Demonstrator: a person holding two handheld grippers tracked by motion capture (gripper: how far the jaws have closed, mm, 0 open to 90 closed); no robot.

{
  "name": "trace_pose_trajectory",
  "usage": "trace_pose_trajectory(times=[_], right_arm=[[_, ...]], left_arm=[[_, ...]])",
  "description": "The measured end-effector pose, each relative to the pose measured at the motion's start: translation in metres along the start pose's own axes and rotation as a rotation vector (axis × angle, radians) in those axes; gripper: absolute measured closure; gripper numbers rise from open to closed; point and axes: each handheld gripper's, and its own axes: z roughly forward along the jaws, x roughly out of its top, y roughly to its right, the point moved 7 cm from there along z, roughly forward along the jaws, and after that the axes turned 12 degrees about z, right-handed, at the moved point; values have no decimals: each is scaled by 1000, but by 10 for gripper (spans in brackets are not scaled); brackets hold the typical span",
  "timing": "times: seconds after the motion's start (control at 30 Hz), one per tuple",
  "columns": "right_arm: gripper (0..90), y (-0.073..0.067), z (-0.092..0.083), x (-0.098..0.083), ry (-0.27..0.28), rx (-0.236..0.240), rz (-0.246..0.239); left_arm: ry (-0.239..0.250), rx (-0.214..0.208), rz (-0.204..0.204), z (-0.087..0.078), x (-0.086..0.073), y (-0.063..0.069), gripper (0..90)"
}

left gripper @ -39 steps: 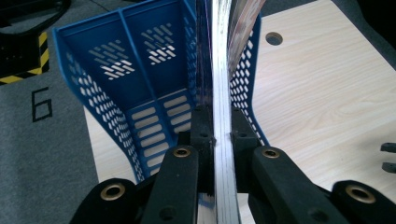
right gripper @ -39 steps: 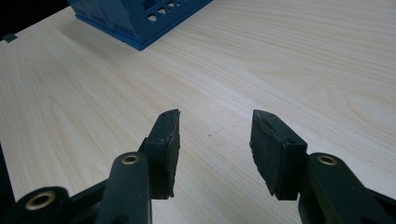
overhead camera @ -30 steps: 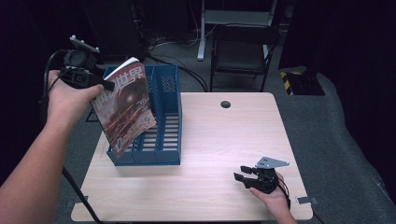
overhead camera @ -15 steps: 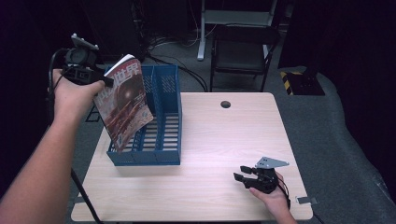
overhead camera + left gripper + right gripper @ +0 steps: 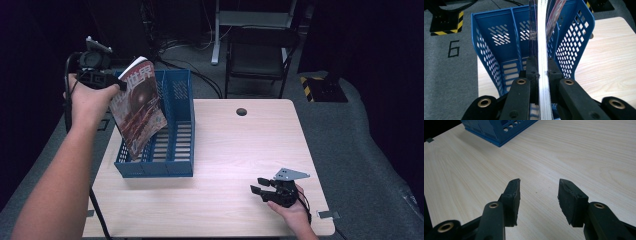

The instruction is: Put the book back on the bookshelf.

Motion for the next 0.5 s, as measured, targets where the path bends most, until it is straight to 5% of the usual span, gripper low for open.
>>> trace_pose_trajectory(times=[0.5], right_arm=[[523, 0, -2, 0, 2, 1, 1]], left_arm=[[17, 29, -34, 21, 1, -4, 840]])
